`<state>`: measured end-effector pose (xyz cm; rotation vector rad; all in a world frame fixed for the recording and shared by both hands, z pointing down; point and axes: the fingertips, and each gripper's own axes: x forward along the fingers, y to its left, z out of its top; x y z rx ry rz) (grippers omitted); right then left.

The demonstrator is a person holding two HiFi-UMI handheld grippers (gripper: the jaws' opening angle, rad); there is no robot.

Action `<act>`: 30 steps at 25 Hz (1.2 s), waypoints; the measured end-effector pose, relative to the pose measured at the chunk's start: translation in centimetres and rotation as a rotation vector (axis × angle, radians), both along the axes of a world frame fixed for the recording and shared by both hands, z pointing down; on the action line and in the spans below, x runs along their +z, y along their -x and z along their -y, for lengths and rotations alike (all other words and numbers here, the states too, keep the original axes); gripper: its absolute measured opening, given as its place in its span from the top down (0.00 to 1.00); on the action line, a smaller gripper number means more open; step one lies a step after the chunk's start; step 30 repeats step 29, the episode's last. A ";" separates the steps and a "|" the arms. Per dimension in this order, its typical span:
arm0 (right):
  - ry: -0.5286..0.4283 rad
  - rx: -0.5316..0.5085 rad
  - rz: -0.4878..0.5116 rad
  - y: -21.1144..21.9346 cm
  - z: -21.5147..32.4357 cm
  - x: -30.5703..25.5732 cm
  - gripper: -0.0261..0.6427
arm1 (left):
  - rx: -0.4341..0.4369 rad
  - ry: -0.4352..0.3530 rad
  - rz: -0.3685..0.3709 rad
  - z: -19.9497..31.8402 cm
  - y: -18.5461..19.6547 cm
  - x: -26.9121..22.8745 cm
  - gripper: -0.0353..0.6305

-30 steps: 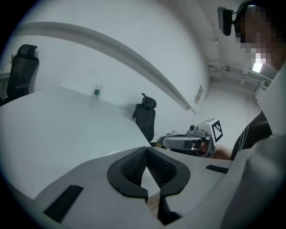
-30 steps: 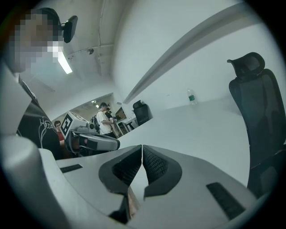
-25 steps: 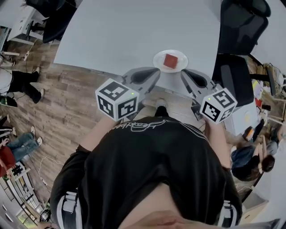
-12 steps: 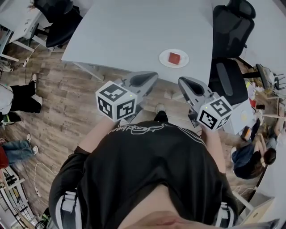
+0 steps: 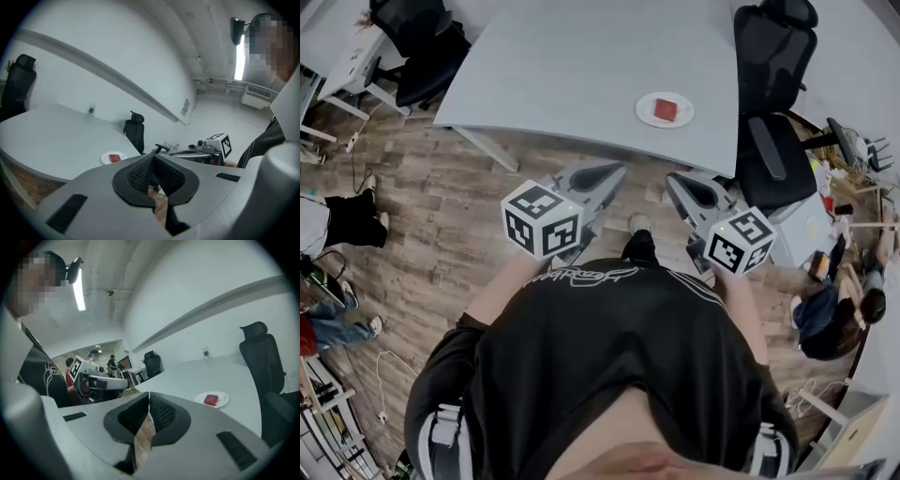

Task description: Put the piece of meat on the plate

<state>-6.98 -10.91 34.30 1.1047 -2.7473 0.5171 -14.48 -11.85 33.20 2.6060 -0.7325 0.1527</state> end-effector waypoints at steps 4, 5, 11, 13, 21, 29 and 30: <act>-0.016 -0.003 -0.024 0.6 -1.8 -0.2 0.95 | 0.026 0.003 -0.009 -1.7 -0.1 0.1 0.94; -0.021 0.002 -0.031 0.6 -2.1 -0.3 0.95 | 0.032 0.002 -0.009 -2.0 -0.1 0.1 0.94; -0.010 0.029 -0.041 0.1 -3.7 0.2 0.95 | 0.058 0.003 -0.017 -3.2 -0.6 0.0 0.94; -0.004 0.037 -0.039 0.2 -3.9 0.5 0.95 | 0.066 0.007 -0.017 -3.4 -0.6 0.3 0.94; 0.029 0.055 -0.040 -0.3 -4.6 1.6 0.95 | 0.083 0.028 0.004 -4.1 -1.2 1.4 0.94; 0.032 0.060 -0.047 -0.7 -4.1 1.9 0.95 | 0.094 0.041 -0.001 -3.8 -1.8 1.9 0.94; 0.032 0.060 -0.047 -0.7 -4.1 1.9 0.95 | 0.094 0.041 -0.001 -3.8 -1.8 1.9 0.94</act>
